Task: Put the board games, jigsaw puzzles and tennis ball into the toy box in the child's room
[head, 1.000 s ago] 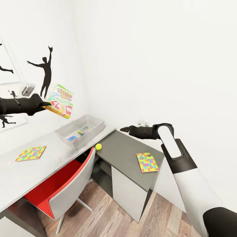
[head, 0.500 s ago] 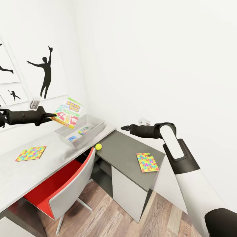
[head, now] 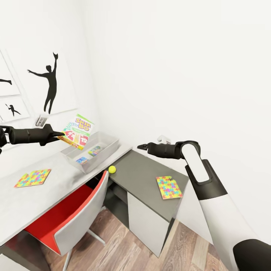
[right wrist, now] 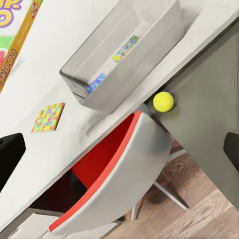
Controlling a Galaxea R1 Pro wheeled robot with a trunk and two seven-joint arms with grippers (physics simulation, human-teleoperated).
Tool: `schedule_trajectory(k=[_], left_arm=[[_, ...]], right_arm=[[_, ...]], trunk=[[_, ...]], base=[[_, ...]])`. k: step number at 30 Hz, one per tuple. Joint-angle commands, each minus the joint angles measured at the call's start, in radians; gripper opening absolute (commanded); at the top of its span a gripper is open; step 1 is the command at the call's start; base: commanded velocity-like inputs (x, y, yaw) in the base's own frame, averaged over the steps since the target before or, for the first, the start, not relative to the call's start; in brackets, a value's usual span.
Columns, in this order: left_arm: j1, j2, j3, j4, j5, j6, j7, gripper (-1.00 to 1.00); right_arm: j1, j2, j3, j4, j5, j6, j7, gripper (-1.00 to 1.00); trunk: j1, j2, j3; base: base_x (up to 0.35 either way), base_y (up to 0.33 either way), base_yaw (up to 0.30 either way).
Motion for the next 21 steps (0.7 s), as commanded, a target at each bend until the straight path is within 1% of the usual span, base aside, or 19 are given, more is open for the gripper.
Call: schedule_trajectory(k=[1,9,15,21], left_arm=[[-0.001,0.001,-0.002,-0.001,0.014,-0.001,0.009,-1.0],[0.0,0.001,-0.002,-0.002,0.012,0.0,0.008,-1.0],[0.0,0.002,-0.003,-0.002,0.012,0.0,0.008,-1.0],[0.0,0.005,-0.002,-0.005,0.012,0.0,0.007,-1.0]], right_arm=[[-0.001,0.0,0.001,0.0,-0.01,0.001,-0.01,1.0],[-0.001,0.0,0.001,0.001,-0.01,0.001,-0.011,1.0],[-0.001,0.002,0.001,0.006,-0.008,0.001,-0.012,1.0],[-0.001,0.003,0.003,0.008,-0.008,0.001,-0.012,1.0]], trunk=[[0.001,-0.002,-0.002],[0.001,-0.002,0.003],[0.001,-0.002,0.003],[0.001,-0.002,0.003]], base=[[0.093,0.042,-0.179],[0.059,0.01,-0.209],[0.091,0.013,-0.032],[0.003,0.247,-0.001]])
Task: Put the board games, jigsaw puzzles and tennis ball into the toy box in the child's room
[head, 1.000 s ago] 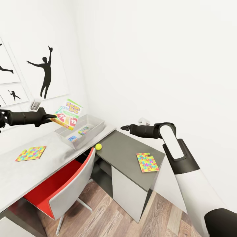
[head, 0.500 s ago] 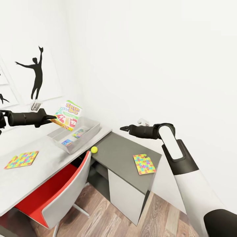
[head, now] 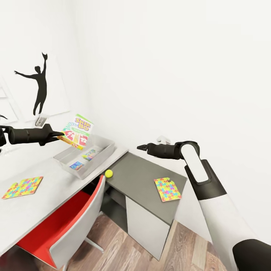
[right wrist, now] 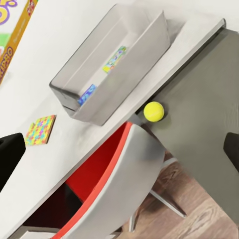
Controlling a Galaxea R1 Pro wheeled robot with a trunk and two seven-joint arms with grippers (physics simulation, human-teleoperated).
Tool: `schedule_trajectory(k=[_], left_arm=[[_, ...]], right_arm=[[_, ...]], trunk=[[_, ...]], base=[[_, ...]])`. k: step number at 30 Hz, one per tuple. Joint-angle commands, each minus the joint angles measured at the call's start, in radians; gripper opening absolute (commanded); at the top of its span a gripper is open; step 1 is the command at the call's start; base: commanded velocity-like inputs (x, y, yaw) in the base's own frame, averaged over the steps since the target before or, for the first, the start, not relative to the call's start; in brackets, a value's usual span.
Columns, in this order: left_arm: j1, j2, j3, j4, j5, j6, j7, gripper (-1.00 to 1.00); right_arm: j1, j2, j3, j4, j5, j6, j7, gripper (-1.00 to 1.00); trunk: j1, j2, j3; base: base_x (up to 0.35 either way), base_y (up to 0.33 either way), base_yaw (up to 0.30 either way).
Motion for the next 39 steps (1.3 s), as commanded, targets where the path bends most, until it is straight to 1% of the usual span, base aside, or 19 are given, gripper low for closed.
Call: schedule_trajectory(k=[1,6,10,14,24,31,39], left_arm=[[-0.001,0.001,-0.002,-0.002,0.012,0.0,0.009,-1.0],[-0.001,0.0,-0.003,-0.006,0.012,0.0,0.009,-1.0],[-0.001,0.0,-0.015,-0.009,0.012,0.0,0.009,-1.0],[-0.001,-0.002,-0.022,-0.009,0.011,-0.001,0.01,-1.0],[-0.001,-0.003,-0.023,-0.01,0.011,-0.001,0.01,-1.0],[-0.001,-0.003,-0.023,-0.011,0.011,-0.001,0.01,-1.0],[-0.001,-0.003,-0.023,-0.011,0.011,-0.001,0.01,-1.0]], right_arm=[[-0.001,0.0,0.001,-0.001,-0.009,0.002,-0.01,1.0],[-0.001,0.0,0.0,-0.001,-0.01,0.002,-0.011,1.0],[-0.001,0.0,0.0,-0.001,-0.01,0.002,-0.011,1.0],[-0.001,0.0,-0.001,-0.001,-0.009,0.002,-0.011,1.0],[-0.001,0.0,-0.001,-0.001,-0.011,0.002,-0.01,1.0],[-0.001,0.0,-0.001,-0.001,-0.011,0.002,-0.01,1.0],[-0.001,0.0,-0.001,-0.001,-0.011,0.002,-0.01,1.0]], trunk=[[0.001,-0.002,-0.002],[0.001,-0.002,-0.002],[0.001,-0.002,0.001],[0.001,-0.002,0.004],[0.001,-0.002,0.005],[0.001,-0.002,0.008],[0.001,-0.002,0.01]], base=[[0.0,0.288,0.0],[0.007,0.262,-0.008],[0.058,0.136,-0.119],[0.011,0.026,-0.114],[0.025,0.019,-0.012],[0.17,0.02,-0.108],[0.034,0.007,-0.03]])
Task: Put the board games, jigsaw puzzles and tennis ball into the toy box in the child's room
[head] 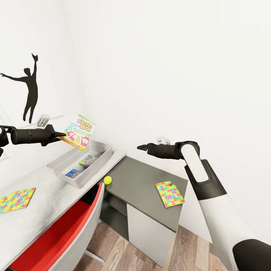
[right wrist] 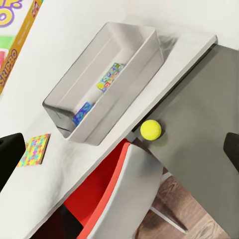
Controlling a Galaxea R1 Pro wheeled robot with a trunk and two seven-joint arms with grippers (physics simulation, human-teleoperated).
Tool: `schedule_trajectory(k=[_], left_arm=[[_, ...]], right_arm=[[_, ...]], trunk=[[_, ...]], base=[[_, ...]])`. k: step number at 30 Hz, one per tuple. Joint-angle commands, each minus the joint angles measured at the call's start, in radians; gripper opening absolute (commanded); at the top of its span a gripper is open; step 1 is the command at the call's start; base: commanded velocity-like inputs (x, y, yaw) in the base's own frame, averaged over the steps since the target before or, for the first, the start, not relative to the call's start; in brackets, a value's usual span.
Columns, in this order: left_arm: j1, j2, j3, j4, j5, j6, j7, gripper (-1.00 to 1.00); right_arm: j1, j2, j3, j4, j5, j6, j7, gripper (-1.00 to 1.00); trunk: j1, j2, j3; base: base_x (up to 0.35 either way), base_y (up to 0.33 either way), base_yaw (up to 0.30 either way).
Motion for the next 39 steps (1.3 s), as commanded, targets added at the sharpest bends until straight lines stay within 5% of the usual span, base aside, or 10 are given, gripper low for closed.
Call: schedule_trajectory(k=[1,32,39], left_arm=[[-0.001,0.001,-0.002,0.0,0.011,0.0,0.009,-1.0],[-0.001,-0.001,-0.003,0.0,0.012,0.0,0.011,-1.0],[-0.001,0.0,-0.028,0.0,0.011,0.0,0.011,-1.0]], right_arm=[[-0.001,0.0,0.0,-0.001,-0.009,0.002,-0.01,1.0],[-0.001,0.0,0.0,-0.001,-0.01,0.002,-0.01,1.0],[-0.001,0.0,0.001,-0.001,-0.01,0.002,-0.01,1.0]], trunk=[[0.001,-0.002,-0.002],[0.001,-0.002,0.001],[0.001,-0.002,0.001]], base=[[0.078,0.053,-0.025],[0.071,0.103,-0.027],[0.036,0.047,0.0]])
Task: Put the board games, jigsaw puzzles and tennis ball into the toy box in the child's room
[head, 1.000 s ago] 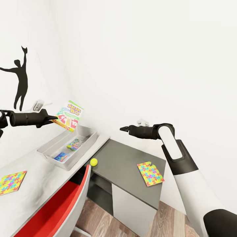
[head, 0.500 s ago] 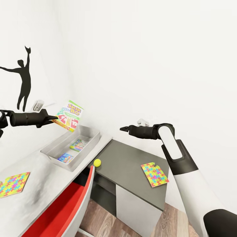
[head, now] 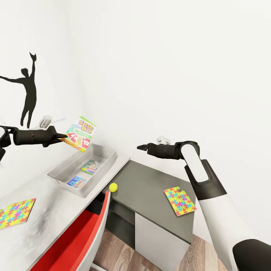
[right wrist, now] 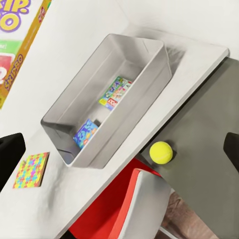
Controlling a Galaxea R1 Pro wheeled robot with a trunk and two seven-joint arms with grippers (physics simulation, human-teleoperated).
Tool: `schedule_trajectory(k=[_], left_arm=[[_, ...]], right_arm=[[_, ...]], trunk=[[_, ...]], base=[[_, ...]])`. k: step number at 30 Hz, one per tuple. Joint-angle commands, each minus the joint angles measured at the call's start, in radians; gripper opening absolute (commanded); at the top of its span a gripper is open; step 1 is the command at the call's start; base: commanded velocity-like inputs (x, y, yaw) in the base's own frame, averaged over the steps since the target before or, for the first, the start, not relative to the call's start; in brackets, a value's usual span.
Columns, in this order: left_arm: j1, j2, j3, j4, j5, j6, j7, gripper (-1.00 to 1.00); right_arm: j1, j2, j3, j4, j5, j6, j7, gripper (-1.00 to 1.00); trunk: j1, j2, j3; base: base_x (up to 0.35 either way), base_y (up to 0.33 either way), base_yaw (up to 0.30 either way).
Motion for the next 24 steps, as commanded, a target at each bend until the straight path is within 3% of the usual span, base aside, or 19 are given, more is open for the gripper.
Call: schedule_trajectory(k=[1,8,12,14,16,18,24], left_arm=[[-0.002,0.001,-0.003,0.0,0.012,0.0,0.009,-1.0],[0.0,0.007,-0.041,0.005,0.013,0.0,0.009,-1.0],[0.0,0.009,-0.086,0.031,0.006,0.001,0.009,-1.0],[0.0,0.01,-0.147,0.072,-0.028,0.001,0.008,-1.0],[-0.001,0.009,-0.182,0.108,-0.066,0.001,0.006,-1.0],[-0.001,0.008,-0.201,0.147,-0.089,-0.002,0.005,-1.0],[-0.001,0.007,-0.208,0.189,-0.102,-0.009,-0.022,-1.0]], right_arm=[[-0.001,0.0,0.0,-0.001,-0.009,0.002,-0.01,1.0],[-0.001,-0.007,-0.001,-0.001,-0.009,0.002,-0.009,1.0],[0.0,-0.011,-0.001,-0.001,-0.01,0.002,-0.008,1.0],[0.0,-0.012,-0.001,-0.001,-0.012,0.002,-0.008,1.0],[0.0,-0.011,0.0,-0.001,-0.013,0.002,-0.007,1.0],[0.0,-0.008,0.003,-0.001,-0.013,0.002,-0.008,1.0],[0.0,-0.004,0.006,-0.01,-0.013,0.002,-0.009,1.0]], trunk=[[0.001,-0.002,-0.002],[0.001,-0.002,-0.002],[0.001,-0.002,-0.002],[0.001,-0.002,-0.002],[0.001,-0.002,-0.002],[0.001,-0.002,-0.002],[0.001,-0.002,-0.002]], base=[[0.002,0.003,0.0],[0.0,0.0,0.0],[0.0,0.0,0.0],[0.0,0.0,0.0],[0.0,0.0,0.0],[0.0,0.0,0.0],[0.0,0.0,0.0]])
